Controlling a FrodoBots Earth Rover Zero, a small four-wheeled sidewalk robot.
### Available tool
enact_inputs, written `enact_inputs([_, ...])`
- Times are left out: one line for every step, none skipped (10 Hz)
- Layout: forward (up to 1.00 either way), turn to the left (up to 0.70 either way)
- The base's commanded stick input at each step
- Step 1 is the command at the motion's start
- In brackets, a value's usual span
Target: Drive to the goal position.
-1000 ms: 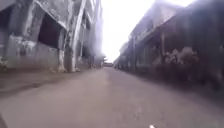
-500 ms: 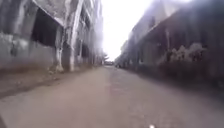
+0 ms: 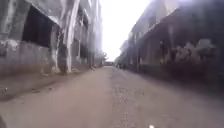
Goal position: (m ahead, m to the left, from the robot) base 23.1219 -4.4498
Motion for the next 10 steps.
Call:
enact_inputs([0.70,0.00])
enact_inputs([0.70,0.00])
enact_inputs([0.70,0.00])
enact_inputs([0.70,0.00])
enact_inputs([0.70,0.00])
enact_inputs([0.70,0.00])
enact_inputs([0.70,0.00])
enact_inputs([0.70,0.00])
enact_inputs([0.70,0.00])
enact_inputs([0.70,0.00])
